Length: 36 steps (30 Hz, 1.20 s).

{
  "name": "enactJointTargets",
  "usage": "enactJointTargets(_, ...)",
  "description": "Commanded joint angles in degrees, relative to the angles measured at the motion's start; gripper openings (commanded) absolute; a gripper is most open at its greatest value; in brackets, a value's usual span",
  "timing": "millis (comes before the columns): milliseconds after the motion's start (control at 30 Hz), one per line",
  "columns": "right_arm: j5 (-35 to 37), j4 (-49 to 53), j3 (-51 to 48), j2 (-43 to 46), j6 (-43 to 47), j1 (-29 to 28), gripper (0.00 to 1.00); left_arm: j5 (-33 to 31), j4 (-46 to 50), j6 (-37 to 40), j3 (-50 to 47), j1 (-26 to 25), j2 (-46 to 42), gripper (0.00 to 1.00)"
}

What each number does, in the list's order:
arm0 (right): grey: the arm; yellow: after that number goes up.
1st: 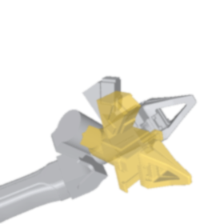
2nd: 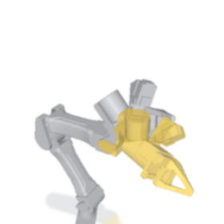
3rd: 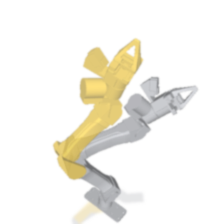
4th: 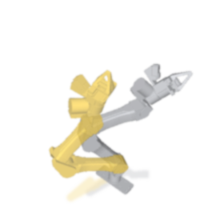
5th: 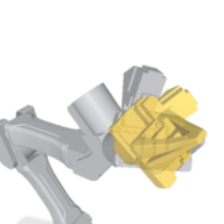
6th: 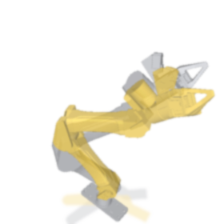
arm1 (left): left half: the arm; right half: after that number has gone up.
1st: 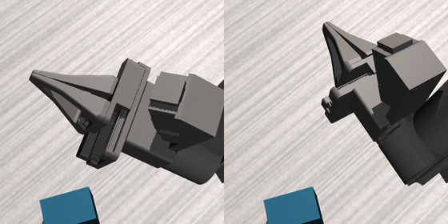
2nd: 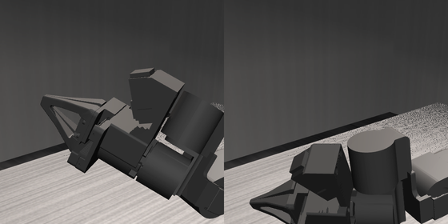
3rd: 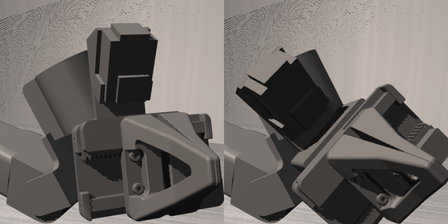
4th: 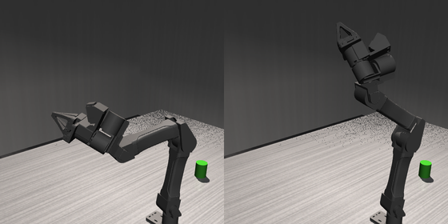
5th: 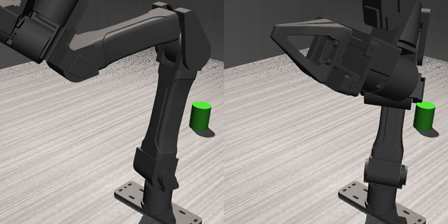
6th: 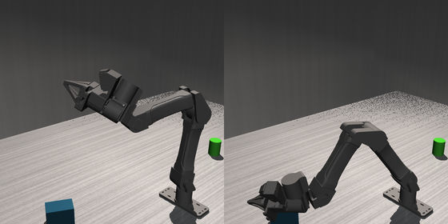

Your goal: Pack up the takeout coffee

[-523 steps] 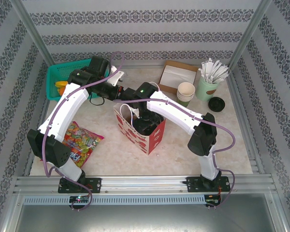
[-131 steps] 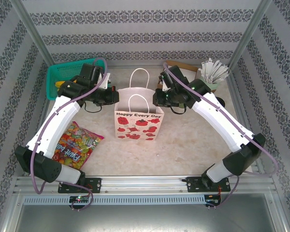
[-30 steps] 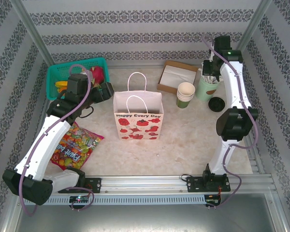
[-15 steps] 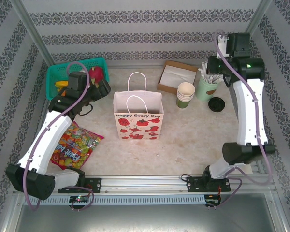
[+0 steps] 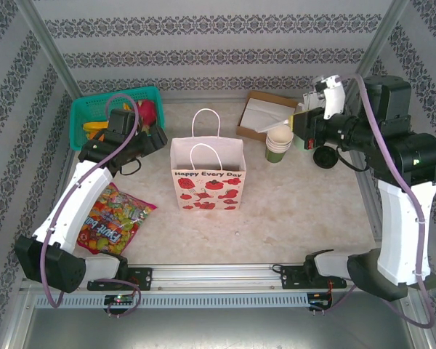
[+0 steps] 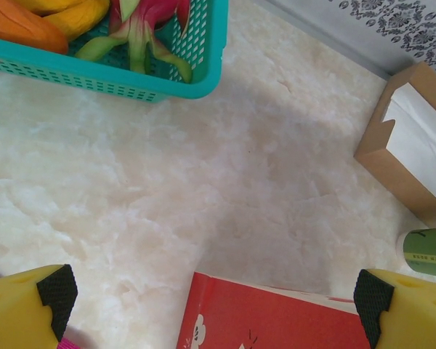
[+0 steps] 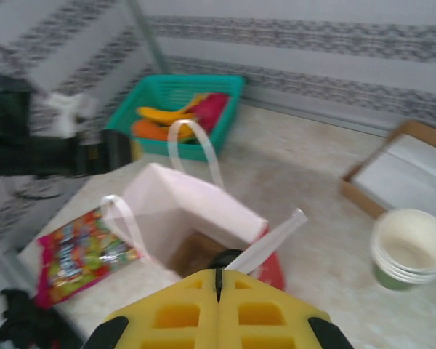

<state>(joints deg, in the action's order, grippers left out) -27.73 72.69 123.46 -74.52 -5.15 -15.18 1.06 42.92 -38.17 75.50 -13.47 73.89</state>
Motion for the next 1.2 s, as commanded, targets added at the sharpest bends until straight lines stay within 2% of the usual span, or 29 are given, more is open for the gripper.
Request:
enactJointTargets(0, -3.6, -0.1, 2.5, -1.9, -2.2, -4.2, 0.00, 0.6, 2.0, -1.3, 0.0, 0.6, 0.2, 1.00)
enactJointTargets(300, -6.7, -5.8, 3.2, -9.6, -1.9, -11.5, 0.00, 0.9, 3.2, -1.2, -1.3, 0.6, -0.4, 1.00)
enactJointTargets(467, -12.8, -14.4, 0.9, -15.8, -4.6, -15.6, 0.00, 1.9, 2.8, -1.5, -2.2, 0.6, -0.4, 1.00)
enactJointTargets(533, -11.8, -16.4, 0.0, -18.3, -3.9, -17.7, 0.00, 2.3, 2.4, -1.8, -2.7, 0.6, -0.4, 1.00)
enactJointTargets(667, -3.5, -22.9, -3.8, -21.8, -1.6, -21.9, 0.00, 3.1, 1.9, -2.1, -3.9, 0.6, -0.4, 1.00)
enactJointTargets(800, -6.0, -31.6, -9.7, -23.8, -2.2, -22.4, 0.00, 3.2, 2.2, -1.8, -4.1, 0.5, -0.6, 1.00)
enactJointTargets(1167, -7.8, -29.2, -14.9, -29.3, 7.5, -22.0, 0.00, 3.0, 2.0, -2.6, -5.5, 0.6, -1.9, 1.00)
